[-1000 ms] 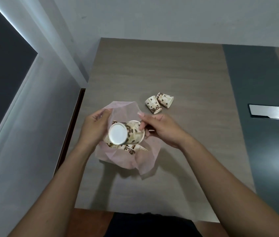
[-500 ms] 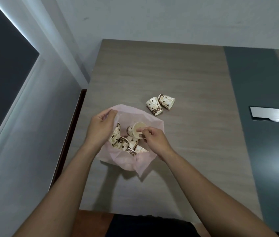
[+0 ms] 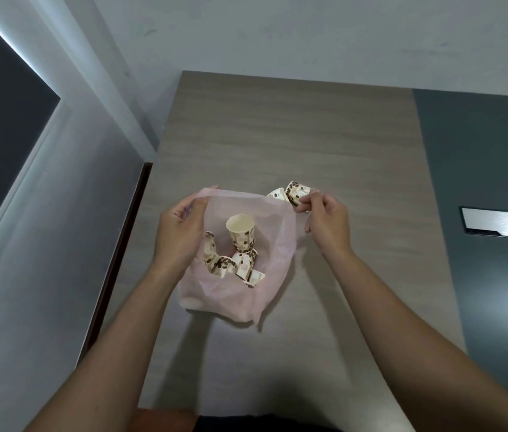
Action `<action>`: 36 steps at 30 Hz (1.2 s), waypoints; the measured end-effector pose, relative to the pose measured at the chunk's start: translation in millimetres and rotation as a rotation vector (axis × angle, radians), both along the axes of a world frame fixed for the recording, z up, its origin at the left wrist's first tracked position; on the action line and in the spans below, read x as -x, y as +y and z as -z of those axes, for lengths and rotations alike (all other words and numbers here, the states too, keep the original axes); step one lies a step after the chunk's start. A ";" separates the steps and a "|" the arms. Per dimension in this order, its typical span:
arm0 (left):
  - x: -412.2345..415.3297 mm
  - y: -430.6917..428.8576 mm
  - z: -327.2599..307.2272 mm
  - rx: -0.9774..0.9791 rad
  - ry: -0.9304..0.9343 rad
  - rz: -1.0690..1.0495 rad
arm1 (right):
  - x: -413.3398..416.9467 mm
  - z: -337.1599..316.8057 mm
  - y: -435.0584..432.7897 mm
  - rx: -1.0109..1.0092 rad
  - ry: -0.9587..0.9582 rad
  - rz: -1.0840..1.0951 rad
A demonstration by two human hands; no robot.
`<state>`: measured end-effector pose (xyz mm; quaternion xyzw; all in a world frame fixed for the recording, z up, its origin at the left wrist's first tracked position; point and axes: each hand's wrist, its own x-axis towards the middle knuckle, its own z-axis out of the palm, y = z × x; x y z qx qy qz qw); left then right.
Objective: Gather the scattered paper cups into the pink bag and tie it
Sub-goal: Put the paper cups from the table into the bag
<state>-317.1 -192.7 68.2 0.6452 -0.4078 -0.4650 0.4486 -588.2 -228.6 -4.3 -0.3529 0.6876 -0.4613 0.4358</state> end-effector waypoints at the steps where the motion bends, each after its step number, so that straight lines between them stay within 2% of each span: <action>1: -1.1 -1.6 5.2 -0.017 -0.016 -0.006 | 2.4 5.2 -13.2 -0.035 0.047 -0.018; 3: -4.7 -2.1 14.4 -0.044 -0.035 -0.016 | 3.3 18.5 -33.1 -0.124 0.178 -0.116; 6: -11.4 -4.2 24.6 -0.073 -0.034 -0.032 | -2.1 46.4 -54.2 -0.218 0.391 -0.388; 11: -21.4 -3.9 33.4 -0.091 -0.051 -0.044 | -11.9 84.2 -63.0 -0.326 0.590 -0.770; 14: -26.2 -4.0 38.6 -0.147 -0.050 -0.051 | -13.3 96.9 -59.8 -0.338 0.637 -0.830; 23: -24.4 -7.7 38.6 -0.170 -0.043 -0.043 | 0.5 96.6 -42.4 -0.278 0.512 -0.736; 27: -22.8 -12.5 37.1 -0.154 -0.019 -0.034 | 4.4 70.7 -26.8 -0.106 0.379 -0.573; 30: -21.3 -14.6 36.0 -0.146 -0.023 -0.039 | 8.0 37.2 -11.7 0.015 0.207 -0.458; 33: -21.7 -15.7 36.0 -0.161 -0.040 -0.056 | 7.2 2.6 6.8 0.116 -0.025 -0.497; 36: -21.7 -21.2 37.4 -0.254 -0.039 -0.071 | -10.9 -13.5 27.4 0.186 -0.111 -0.652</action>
